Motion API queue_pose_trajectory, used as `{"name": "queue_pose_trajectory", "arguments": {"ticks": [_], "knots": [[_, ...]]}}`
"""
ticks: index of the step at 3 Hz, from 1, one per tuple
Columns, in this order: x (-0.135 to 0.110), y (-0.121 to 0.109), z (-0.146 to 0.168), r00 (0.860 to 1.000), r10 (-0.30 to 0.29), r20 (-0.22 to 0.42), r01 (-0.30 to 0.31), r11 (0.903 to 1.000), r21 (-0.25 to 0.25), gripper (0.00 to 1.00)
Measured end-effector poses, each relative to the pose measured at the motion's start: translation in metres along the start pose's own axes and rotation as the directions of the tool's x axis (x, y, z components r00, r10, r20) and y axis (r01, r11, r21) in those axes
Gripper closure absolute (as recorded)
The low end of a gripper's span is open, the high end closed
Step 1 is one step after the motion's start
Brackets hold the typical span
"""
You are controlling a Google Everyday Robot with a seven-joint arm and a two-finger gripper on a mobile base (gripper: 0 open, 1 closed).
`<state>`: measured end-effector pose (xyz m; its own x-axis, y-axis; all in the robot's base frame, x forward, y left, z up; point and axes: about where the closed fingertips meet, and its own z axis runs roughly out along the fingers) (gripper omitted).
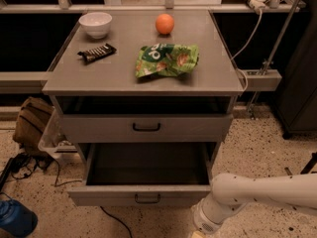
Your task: Close middle drawer
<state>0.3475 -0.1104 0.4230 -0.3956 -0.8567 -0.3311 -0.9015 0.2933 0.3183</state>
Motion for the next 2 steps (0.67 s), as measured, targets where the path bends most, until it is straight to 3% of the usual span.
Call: {"name": "queue_pose_trajectory", "arguments": {"ticks": [2], "knots": [[-0.02, -0.059, -0.023, 1.0, -0.019, 0.009, 0.018, 0.9983, 0.056, 0.0]]}}
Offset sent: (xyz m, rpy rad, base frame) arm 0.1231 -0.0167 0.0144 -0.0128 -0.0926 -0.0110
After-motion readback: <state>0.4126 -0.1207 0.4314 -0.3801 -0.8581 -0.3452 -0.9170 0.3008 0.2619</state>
